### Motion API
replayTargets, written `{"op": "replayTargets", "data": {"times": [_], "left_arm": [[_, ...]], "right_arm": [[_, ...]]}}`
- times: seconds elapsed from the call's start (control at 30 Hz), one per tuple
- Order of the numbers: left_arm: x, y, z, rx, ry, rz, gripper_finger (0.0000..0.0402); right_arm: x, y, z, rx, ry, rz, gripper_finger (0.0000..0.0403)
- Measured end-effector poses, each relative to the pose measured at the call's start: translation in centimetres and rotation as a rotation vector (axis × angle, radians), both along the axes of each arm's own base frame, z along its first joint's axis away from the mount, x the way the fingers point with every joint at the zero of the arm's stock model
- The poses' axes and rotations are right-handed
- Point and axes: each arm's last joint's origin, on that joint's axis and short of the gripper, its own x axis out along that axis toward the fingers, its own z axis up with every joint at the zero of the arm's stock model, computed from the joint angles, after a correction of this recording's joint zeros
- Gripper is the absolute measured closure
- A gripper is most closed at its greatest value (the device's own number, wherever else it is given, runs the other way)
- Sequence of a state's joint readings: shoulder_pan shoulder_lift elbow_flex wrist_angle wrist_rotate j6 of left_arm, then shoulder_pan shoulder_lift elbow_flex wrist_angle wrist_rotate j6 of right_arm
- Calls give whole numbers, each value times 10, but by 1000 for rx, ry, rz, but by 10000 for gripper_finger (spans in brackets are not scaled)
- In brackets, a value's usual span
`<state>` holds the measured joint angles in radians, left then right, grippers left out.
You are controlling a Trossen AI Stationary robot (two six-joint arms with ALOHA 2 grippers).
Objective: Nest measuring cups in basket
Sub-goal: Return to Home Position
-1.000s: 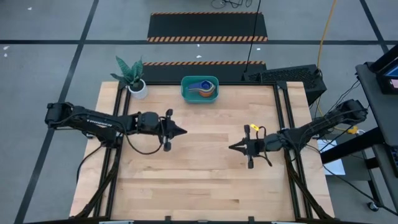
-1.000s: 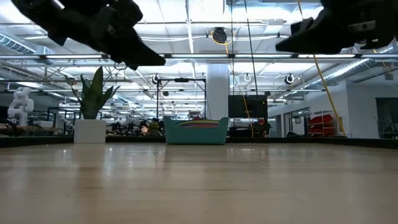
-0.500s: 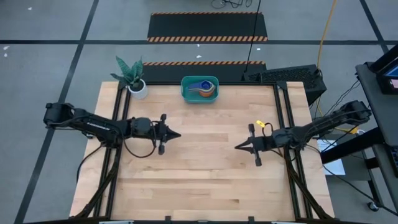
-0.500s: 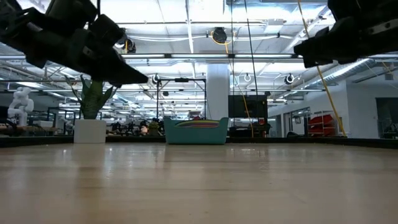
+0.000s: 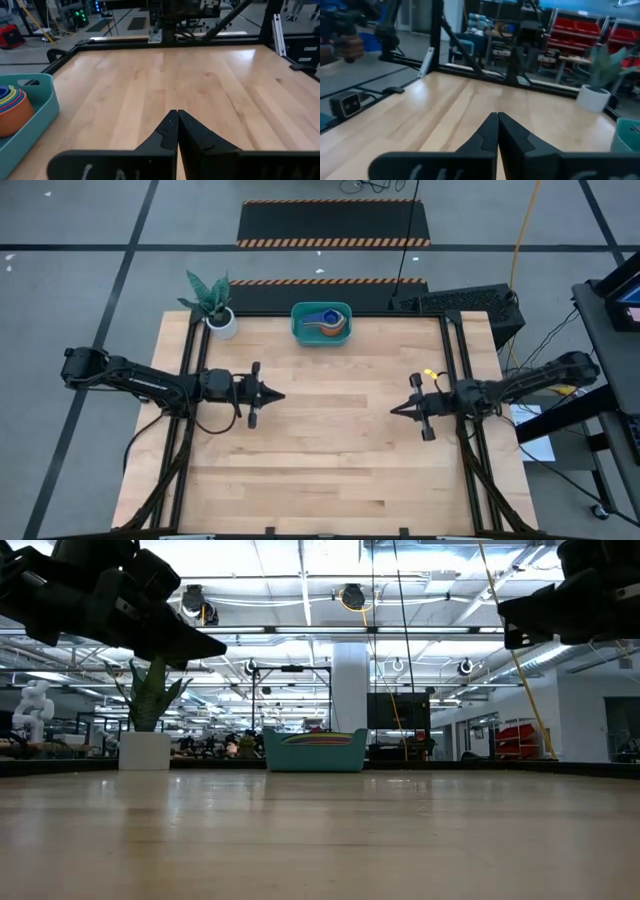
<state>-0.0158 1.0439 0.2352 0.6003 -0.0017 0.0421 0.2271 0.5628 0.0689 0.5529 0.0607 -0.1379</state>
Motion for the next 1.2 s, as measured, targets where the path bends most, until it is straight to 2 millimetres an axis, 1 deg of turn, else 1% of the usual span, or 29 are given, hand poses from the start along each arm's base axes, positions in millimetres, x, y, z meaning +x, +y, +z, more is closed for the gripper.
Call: {"op": "replayTargets", "data": {"times": [0.1, 0.2, 0.43, 0.53, 0.67, 0.73, 0.97, 1.2], "left_arm": [[0, 0, 0, -1, -1, 0, 396], [0, 0, 0, -4, -1, 1, 396], [0, 0, 1, 2, -7, 1, 396], [0, 0, 1, 5, -8, 1, 396], [0, 0, 1, 9, -8, 1, 396], [0, 0, 1, 9, -8, 1, 396], [0, 0, 1, 8, -8, 1, 396], [0, 0, 2, 1, -16, 2, 396]], "right_arm": [[-1, -5, 2, 1, -19, 64, 403], [-3, -11, 5, 2, -44, 81, 403], [-6, -19, 8, 19, -59, 30, 403], [-8, -18, 8, 51, -55, 11, 403], [-10, -17, 3, 63, -7, -141, 403], [-12, -15, 2, 66, 2, -183, 403], [-18, -5, 3, 48, -4, -96, 403], [-29, -6, 6, 41, -45, -82, 403]]}}
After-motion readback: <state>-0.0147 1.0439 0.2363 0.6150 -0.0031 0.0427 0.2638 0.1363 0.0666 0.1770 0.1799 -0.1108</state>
